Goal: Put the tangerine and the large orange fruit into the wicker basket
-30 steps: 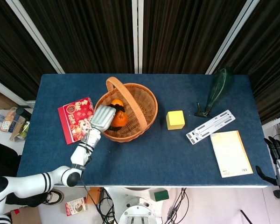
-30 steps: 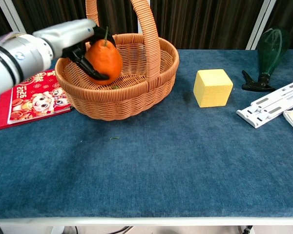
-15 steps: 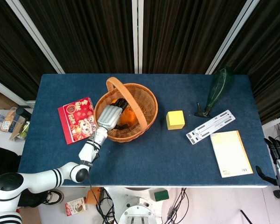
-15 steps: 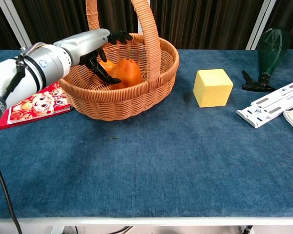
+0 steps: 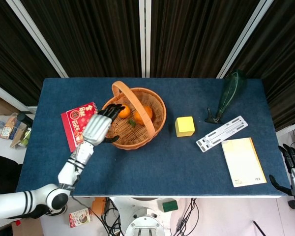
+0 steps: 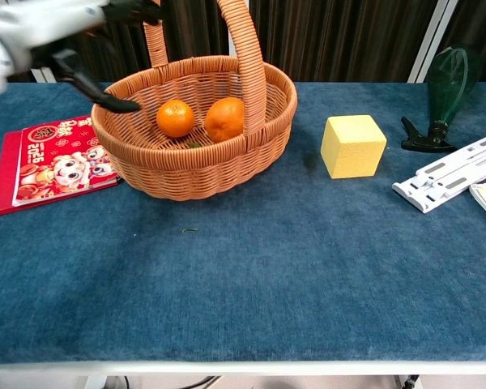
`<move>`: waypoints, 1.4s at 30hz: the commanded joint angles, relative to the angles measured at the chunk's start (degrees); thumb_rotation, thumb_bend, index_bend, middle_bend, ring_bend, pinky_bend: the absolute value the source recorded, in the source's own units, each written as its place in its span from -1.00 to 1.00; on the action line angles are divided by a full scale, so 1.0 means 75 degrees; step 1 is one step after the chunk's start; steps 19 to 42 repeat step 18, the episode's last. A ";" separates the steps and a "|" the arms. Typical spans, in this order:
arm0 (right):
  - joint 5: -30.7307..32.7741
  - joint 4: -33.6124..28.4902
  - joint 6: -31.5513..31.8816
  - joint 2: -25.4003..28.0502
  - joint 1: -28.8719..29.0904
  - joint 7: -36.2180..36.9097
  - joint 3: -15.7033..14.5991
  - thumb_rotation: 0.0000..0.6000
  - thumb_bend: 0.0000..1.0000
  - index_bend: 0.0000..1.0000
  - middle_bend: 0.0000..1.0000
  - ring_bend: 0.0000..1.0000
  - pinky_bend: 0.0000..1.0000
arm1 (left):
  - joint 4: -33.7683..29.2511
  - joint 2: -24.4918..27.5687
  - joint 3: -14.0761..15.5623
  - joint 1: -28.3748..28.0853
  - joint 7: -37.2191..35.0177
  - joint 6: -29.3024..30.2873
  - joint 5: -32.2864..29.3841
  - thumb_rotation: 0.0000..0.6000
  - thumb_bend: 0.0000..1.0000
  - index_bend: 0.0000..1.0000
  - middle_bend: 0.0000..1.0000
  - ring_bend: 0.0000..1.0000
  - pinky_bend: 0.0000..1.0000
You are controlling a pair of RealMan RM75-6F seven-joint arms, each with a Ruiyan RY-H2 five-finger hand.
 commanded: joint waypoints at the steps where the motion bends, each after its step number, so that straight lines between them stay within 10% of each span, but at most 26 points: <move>1: 0.0011 -0.0023 0.0000 -0.0018 -0.0002 -0.0068 0.0002 1.00 -0.35 -1.00 -1.00 -1.00 -1.00 | -0.1502 0.1462 0.1314 0.1428 0.1065 0.1547 0.1135 1.00 -0.65 -0.72 -0.83 -0.89 -0.46; 11: -0.0026 -0.0059 0.0075 -0.0112 -0.0024 -0.0260 0.0006 1.00 -0.35 -1.00 -1.00 -1.00 -1.00 | -0.0083 0.1432 0.2852 0.3572 0.0963 0.3739 0.2991 1.00 -0.66 -0.65 -0.79 -0.89 -0.57; 42: -0.0099 -0.0074 0.0120 -0.0138 -0.0041 -0.0339 -0.0023 1.00 -0.35 -1.00 -1.00 -1.00 -1.00 | 0.0345 0.1392 0.2841 0.4098 0.0212 0.4062 0.3127 1.00 -0.67 -0.67 -0.79 -0.91 -0.60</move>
